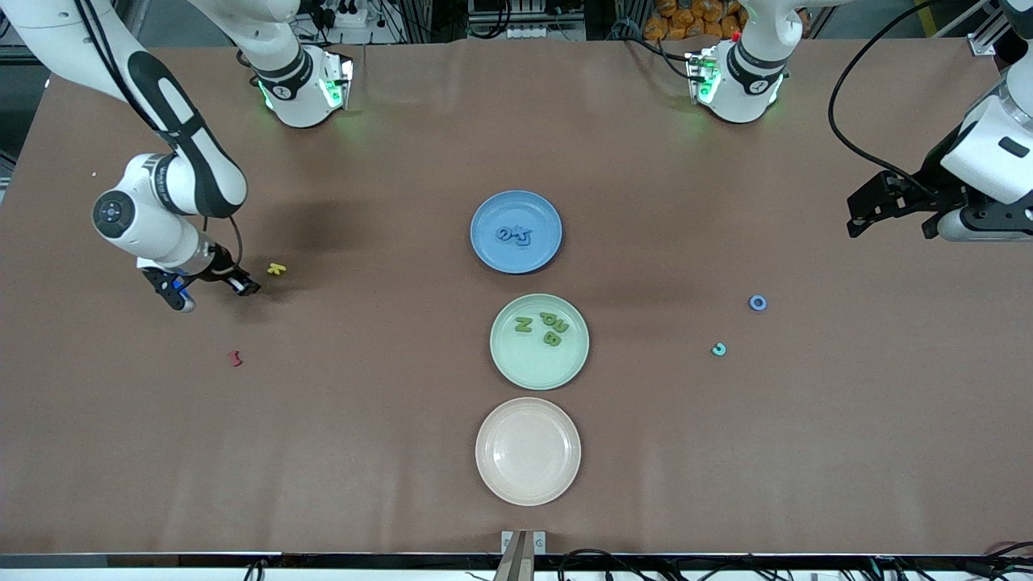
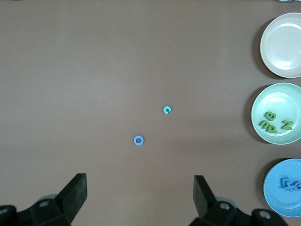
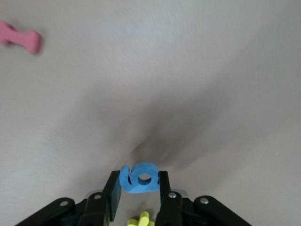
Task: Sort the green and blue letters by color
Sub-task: 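Carry the 6 to the blue plate and open the right gripper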
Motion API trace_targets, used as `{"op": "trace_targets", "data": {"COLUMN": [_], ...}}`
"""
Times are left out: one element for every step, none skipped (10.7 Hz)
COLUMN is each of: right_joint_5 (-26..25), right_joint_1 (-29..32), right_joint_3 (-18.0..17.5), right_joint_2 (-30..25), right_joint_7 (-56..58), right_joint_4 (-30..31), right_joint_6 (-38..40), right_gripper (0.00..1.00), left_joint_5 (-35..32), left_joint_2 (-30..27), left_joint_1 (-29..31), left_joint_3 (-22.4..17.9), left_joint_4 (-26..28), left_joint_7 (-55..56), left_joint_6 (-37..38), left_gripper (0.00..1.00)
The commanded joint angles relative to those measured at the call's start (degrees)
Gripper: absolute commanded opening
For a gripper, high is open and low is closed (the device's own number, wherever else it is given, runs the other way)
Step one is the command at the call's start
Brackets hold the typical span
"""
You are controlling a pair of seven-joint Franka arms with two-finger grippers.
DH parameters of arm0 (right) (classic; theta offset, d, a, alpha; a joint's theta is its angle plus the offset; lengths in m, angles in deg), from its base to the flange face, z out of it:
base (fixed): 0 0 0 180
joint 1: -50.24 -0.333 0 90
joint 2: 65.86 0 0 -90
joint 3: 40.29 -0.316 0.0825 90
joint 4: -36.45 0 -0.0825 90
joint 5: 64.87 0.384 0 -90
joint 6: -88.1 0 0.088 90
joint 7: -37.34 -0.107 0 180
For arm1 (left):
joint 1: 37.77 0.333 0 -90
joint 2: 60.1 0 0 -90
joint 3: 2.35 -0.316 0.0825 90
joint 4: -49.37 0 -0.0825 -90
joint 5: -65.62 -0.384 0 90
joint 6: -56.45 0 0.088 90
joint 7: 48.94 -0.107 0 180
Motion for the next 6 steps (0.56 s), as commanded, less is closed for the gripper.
{"op": "trace_targets", "data": {"right_joint_5": [-0.47, -0.38, -0.29, -0.12, -0.03, -0.03], "right_joint_1": [-0.44, -2.62, -4.47, -7.62, -11.40, -14.48], "right_joint_3": [-0.70, -0.70, -0.87, -0.88, -0.79, -0.79], "right_joint_2": [-3.05, -3.32, -3.41, -3.76, -4.02, -4.63], "right_joint_7": [2.33, 2.07, 1.63, 1.28, 0.93, -0.64], "right_joint_4": [-5.90, -7.49, -8.11, -8.29, -8.29, -8.29], "right_joint_6": [8.83, 10.69, 11.14, 11.23, 11.23, 11.15], "right_gripper": [0.12, 0.12, 0.12, 0.12, 0.12, 0.12], "left_joint_5": [1.07, 1.07, 0.72, 0.63, 0.63, 0.63], "left_joint_2": [-0.75, -0.66, -0.57, -0.49, -0.40, -0.22], "left_joint_1": [0.21, 0.21, 0.12, 0.12, 0.12, 0.12], "left_joint_3": [0.03, 0.03, 0.03, 0.03, 0.03, 0.03], "left_joint_4": [0.25, 0.25, 0.25, 0.34, 0.34, 0.25], "left_joint_7": [-0.14, -0.14, -0.14, -0.14, -0.14, -0.14], "left_joint_6": [-0.06, -0.14, -0.06, -0.14, -0.14, -0.23], "left_gripper": [1.00, 1.00, 1.00, 1.00, 1.00, 1.00]}}
